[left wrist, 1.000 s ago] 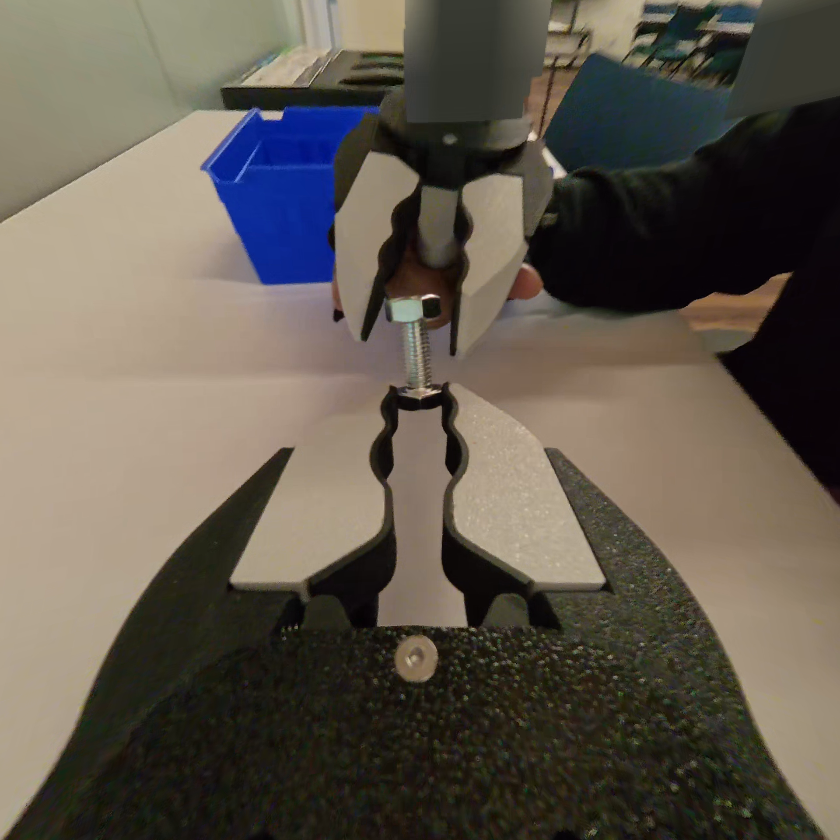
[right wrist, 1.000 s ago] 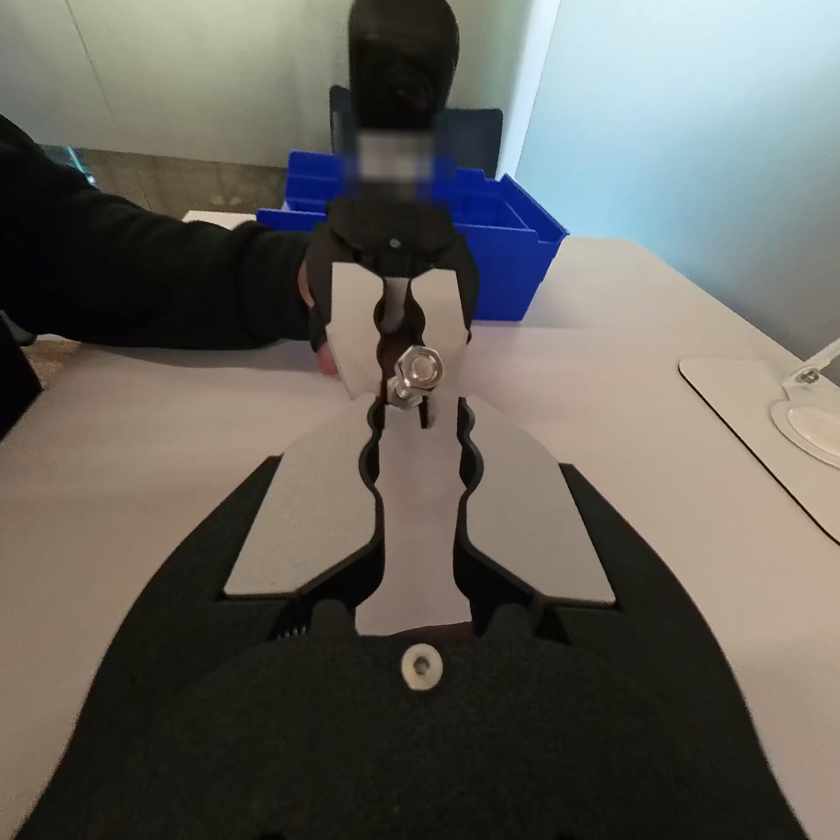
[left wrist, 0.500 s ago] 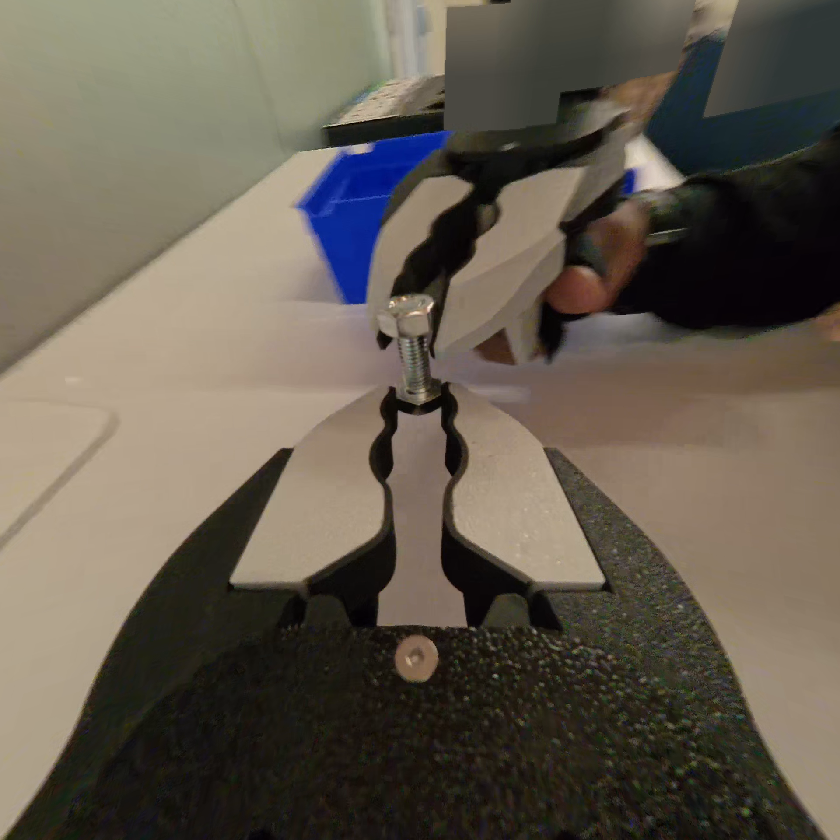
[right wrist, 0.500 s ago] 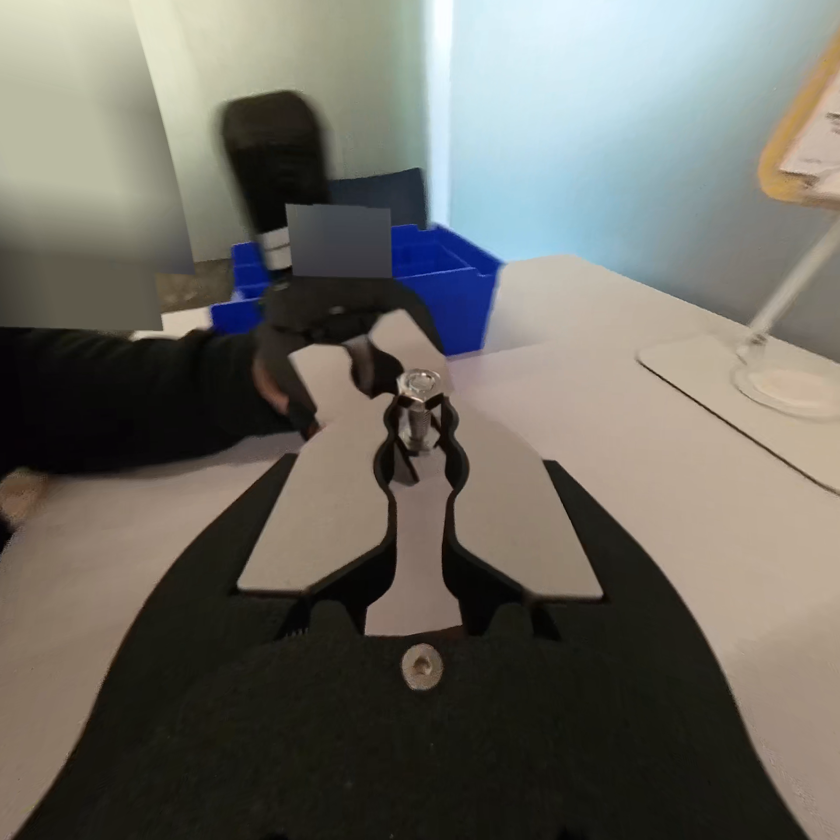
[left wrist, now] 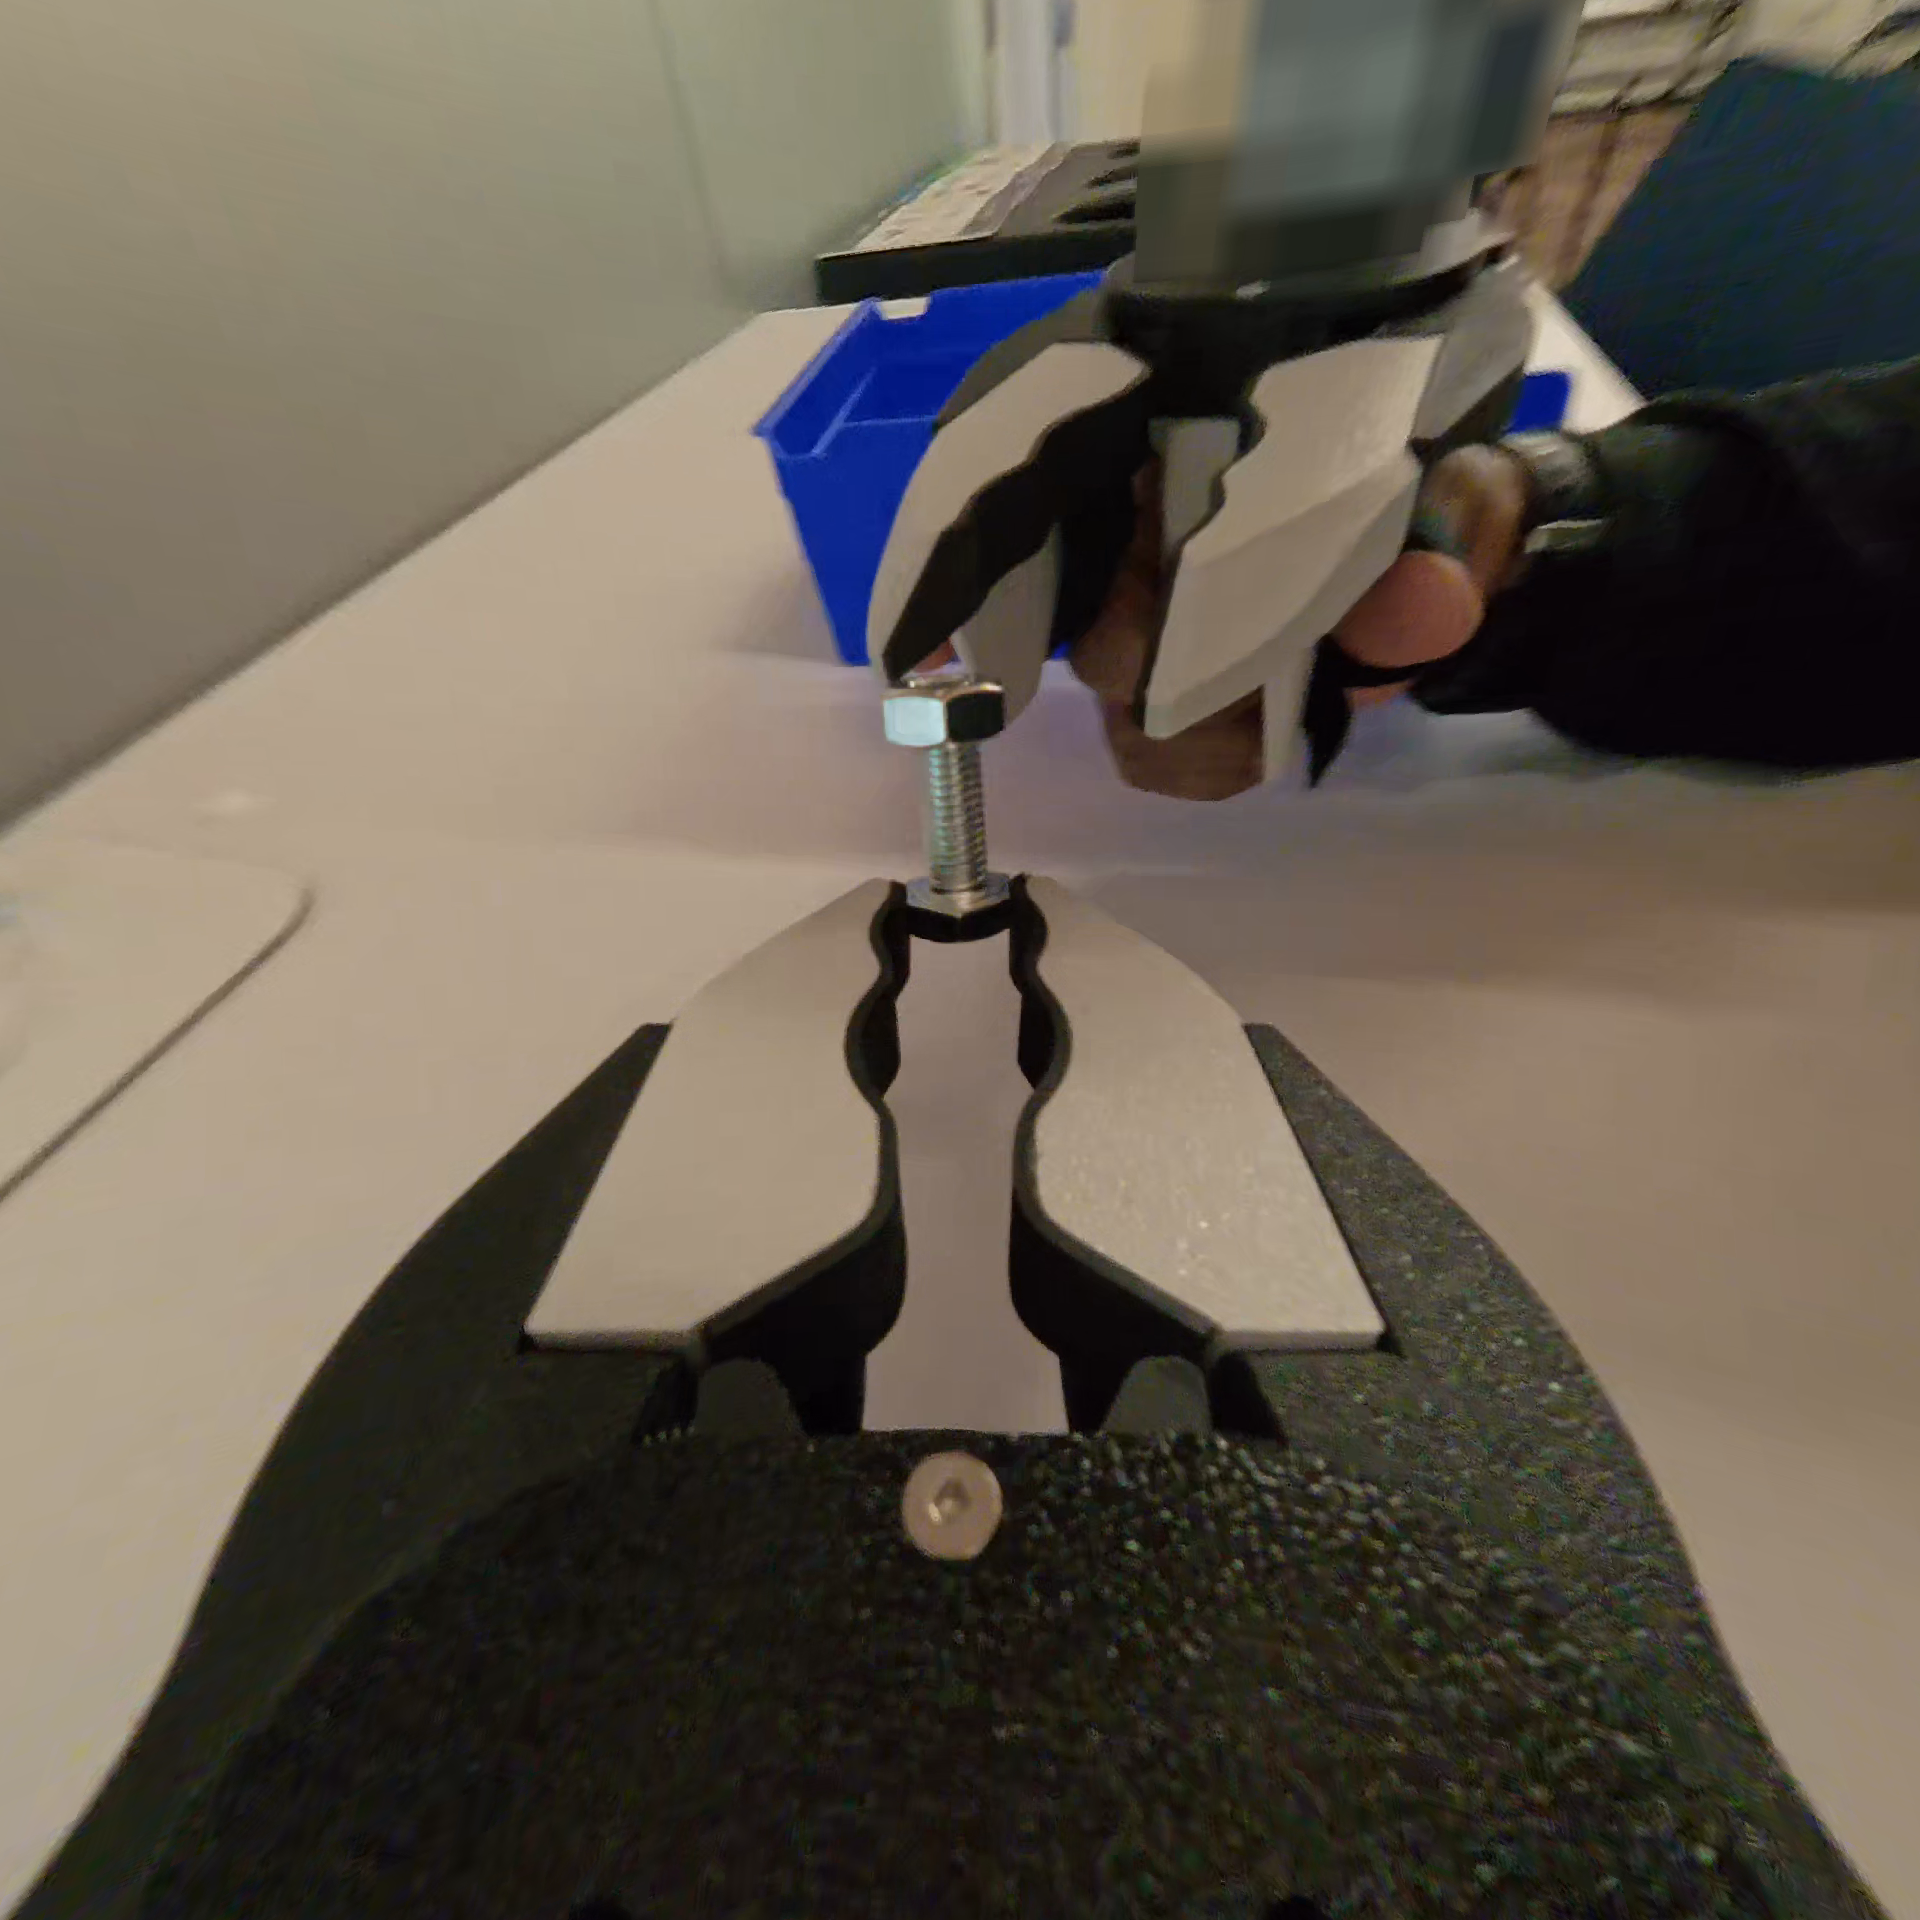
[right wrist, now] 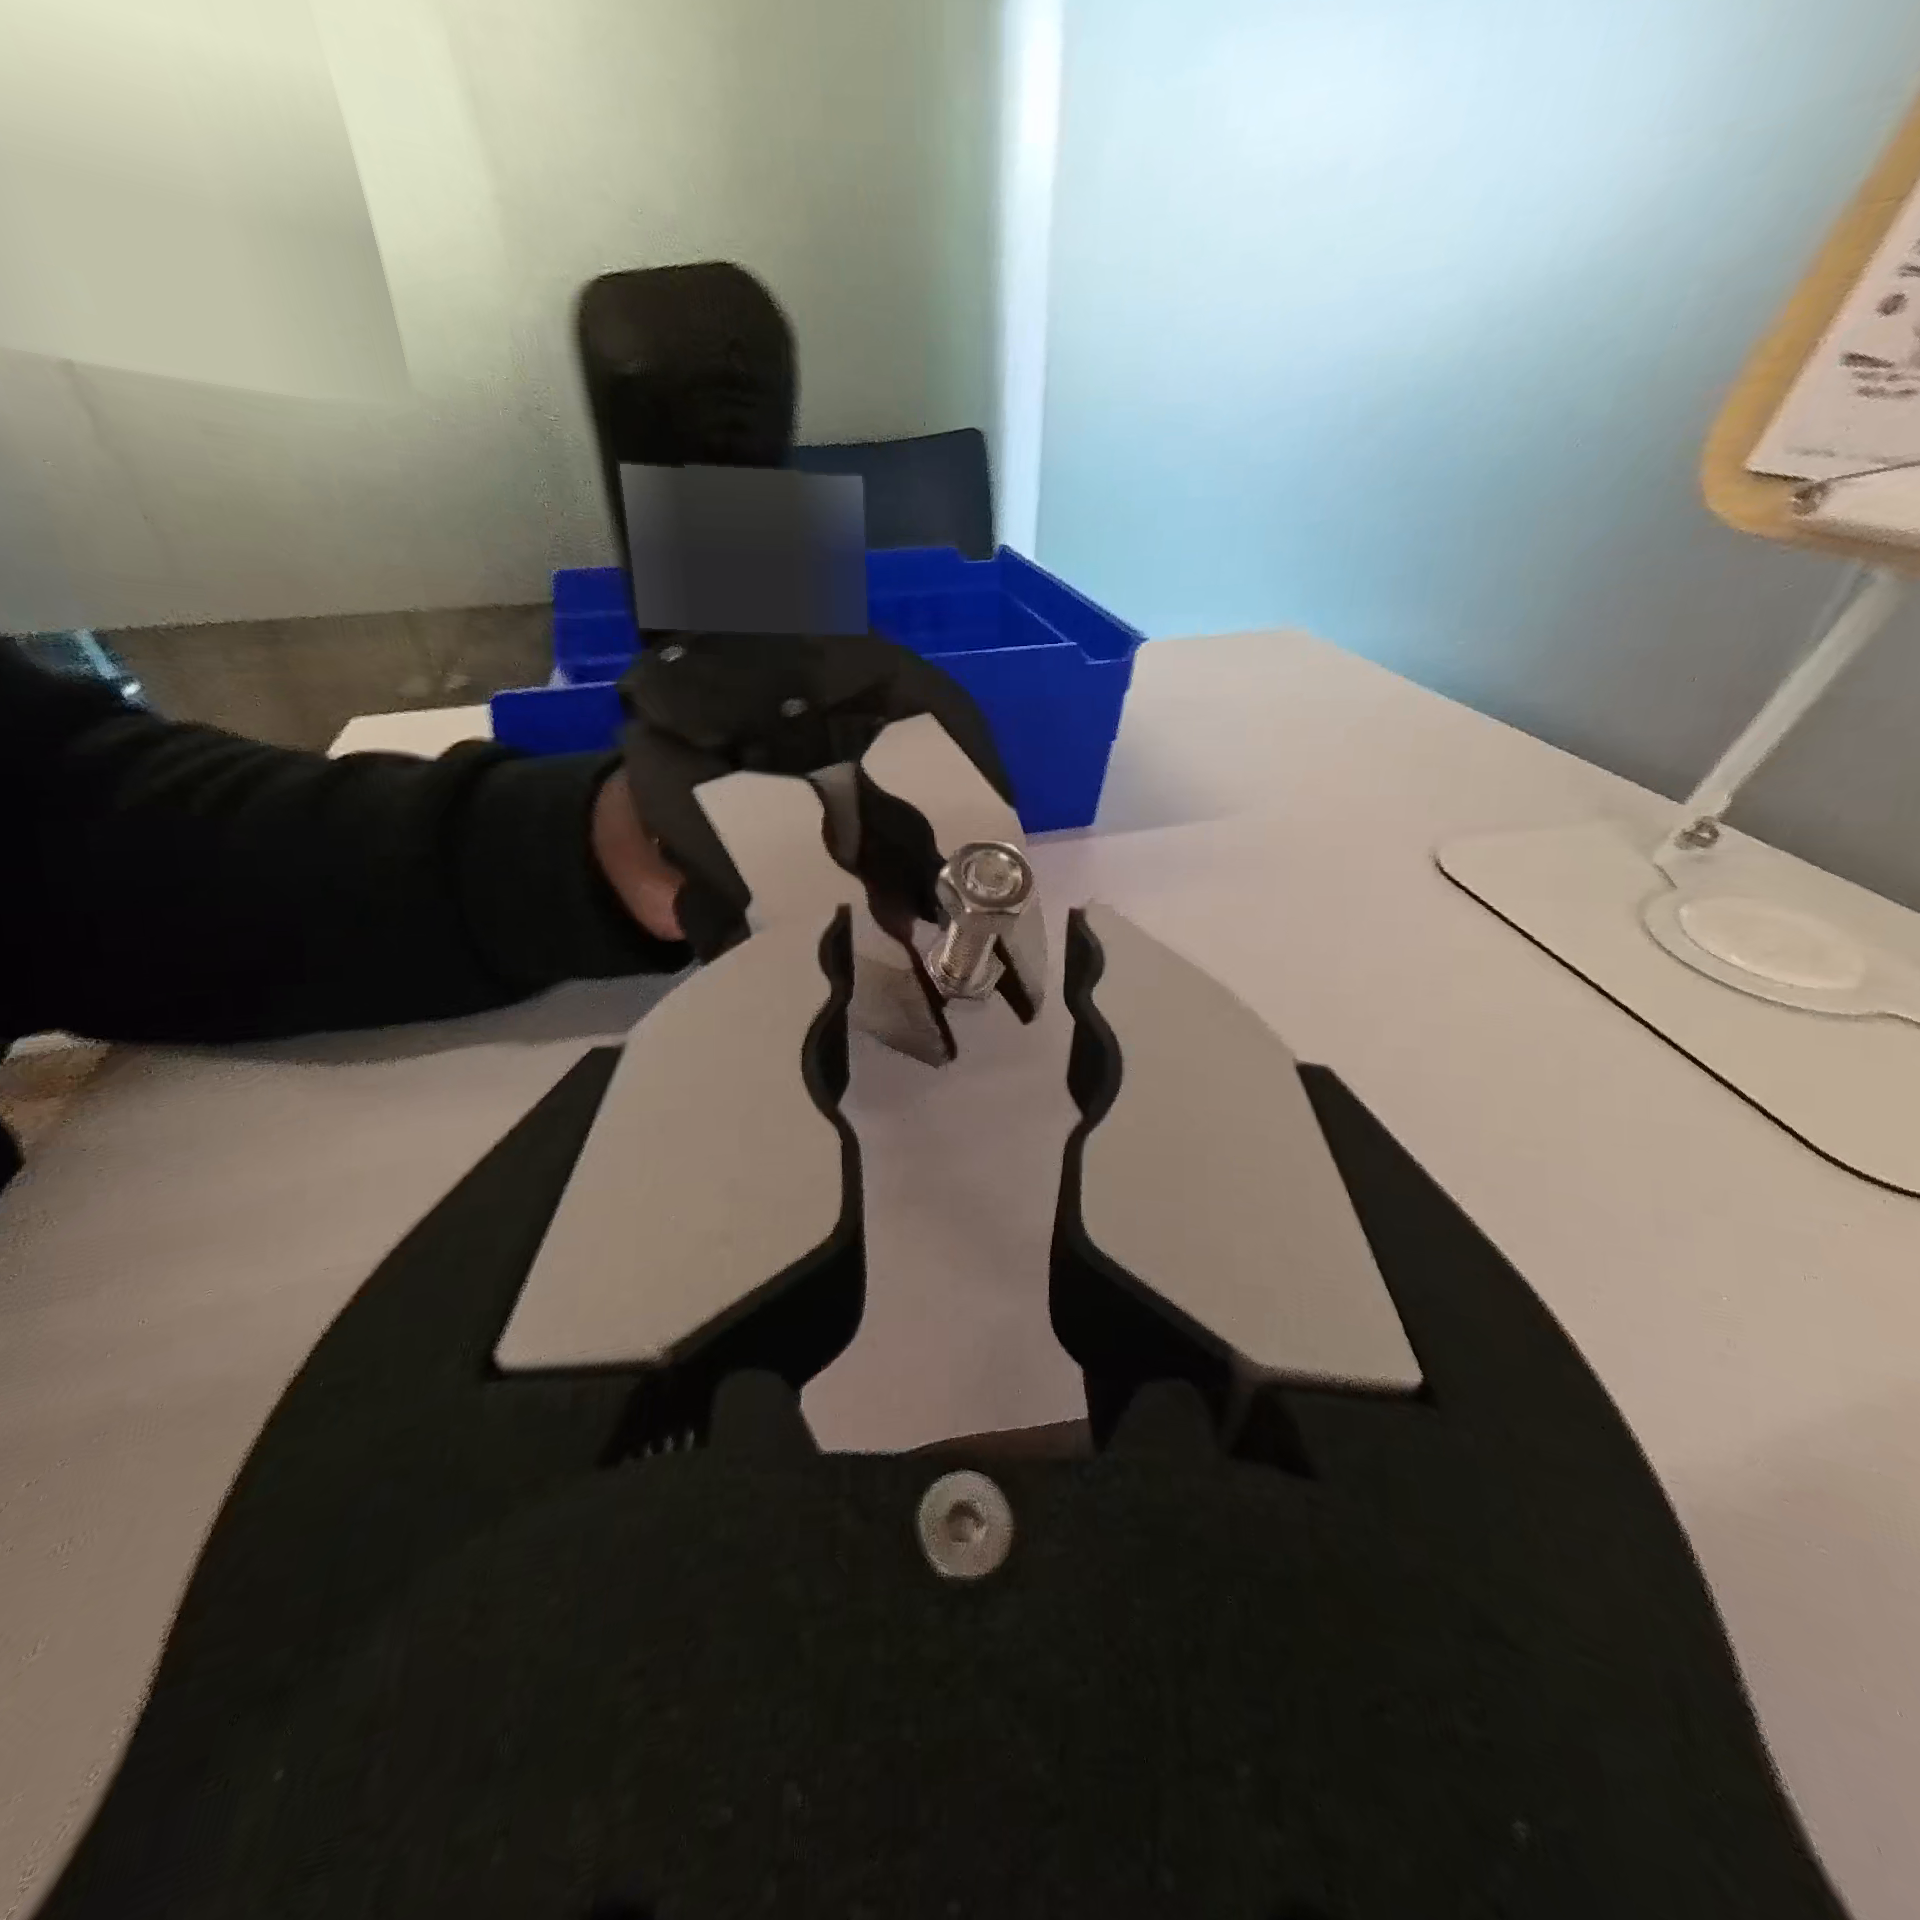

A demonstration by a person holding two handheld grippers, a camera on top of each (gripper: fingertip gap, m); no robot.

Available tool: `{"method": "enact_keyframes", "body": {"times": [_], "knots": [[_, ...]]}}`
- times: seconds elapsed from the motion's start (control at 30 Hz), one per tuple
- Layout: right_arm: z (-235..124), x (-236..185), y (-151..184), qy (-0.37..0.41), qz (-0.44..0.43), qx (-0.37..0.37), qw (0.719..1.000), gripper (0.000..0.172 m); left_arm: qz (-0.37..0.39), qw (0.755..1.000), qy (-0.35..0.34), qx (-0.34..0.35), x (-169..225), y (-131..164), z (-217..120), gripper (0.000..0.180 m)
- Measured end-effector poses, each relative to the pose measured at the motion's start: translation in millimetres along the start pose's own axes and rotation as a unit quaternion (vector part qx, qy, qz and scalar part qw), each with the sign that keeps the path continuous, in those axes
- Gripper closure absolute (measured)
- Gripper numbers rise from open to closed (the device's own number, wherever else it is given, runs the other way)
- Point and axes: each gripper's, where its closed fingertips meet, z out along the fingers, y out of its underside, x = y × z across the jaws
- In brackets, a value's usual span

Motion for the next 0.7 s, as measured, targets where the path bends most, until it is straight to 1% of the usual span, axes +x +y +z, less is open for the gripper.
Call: {"method": "enact_keyframes", "body": {"times": [0.1,0.17,0.23,0.27,0.3,0.37,0.43,0.5,0.57,0.6,0.63,0.7], "knots": [[0.8,-3.1,2.1,-0.011,-0.004,-0.003,1.0,0.134,-0.033,0.997,0.061,0.023,11.8,-4.4,-2.2,0.163],[2.4,-6.4,1.9,-0.02,0.0,0.001,1.0,0.136,-0.035,0.995,0.087,0.029,19.1,-7.1,-2.8,0.163],[4.6,-11.4,2.0,-0.031,-0.002,0.003,1.0,0.142,-0.022,0.995,0.097,0.016,24.4,-5.7,-1.4,0.163],[5.9,-13.5,2.1,-0.032,-0.003,0.005,0.999,0.15,-0.013,0.995,0.096,0.009,26.0,-4.7,0.2,0.163],[7.3,-13.8,1.7,-0.027,-0.002,0.007,1.0,0.154,-0.006,0.996,0.085,0.002,24.7,-3.7,2.1,0.163],[9.9,-7.0,-0.3,0.009,0.014,0.012,1.0,0.154,0.014,0.999,0.044,-0.005,17.1,-3.0,5.4,0.163],[10.5,9.7,1.6,0.075,0.043,0.007,0.996,0.154,0.049,0.998,-0.046,-0.017,-2.3,-3.5,5.8,0.163],[10.6,20.5,6.8,0.129,0.08,0.003,0.988,0.154,0.112,0.982,-0.142,-0.052,-18.3,-0.7,6.2,0.162],[9.6,26.0,11.6,0.169,0.085,0.003,0.982,0.153,0.172,0.958,-0.212,-0.09,-26.9,2.9,6.1,0.162],[9.2,27.2,11.4,0.18,0.068,0.003,0.981,0.151,0.187,0.952,-0.22,-0.097,-26.9,3.2,6.3,0.162],[9.6,26.2,9.4,0.177,0.045,0.005,0.983,0.142,0.186,0.954,-0.213,-0.098,-25.3,3.4,7.0,0.162],[10.9,18.4,3.6,0.137,0.01,0.01,0.99,0.132,0.15,0.969,-0.178,-0.087,-21.4,4.1,6.7,0.162]]}}
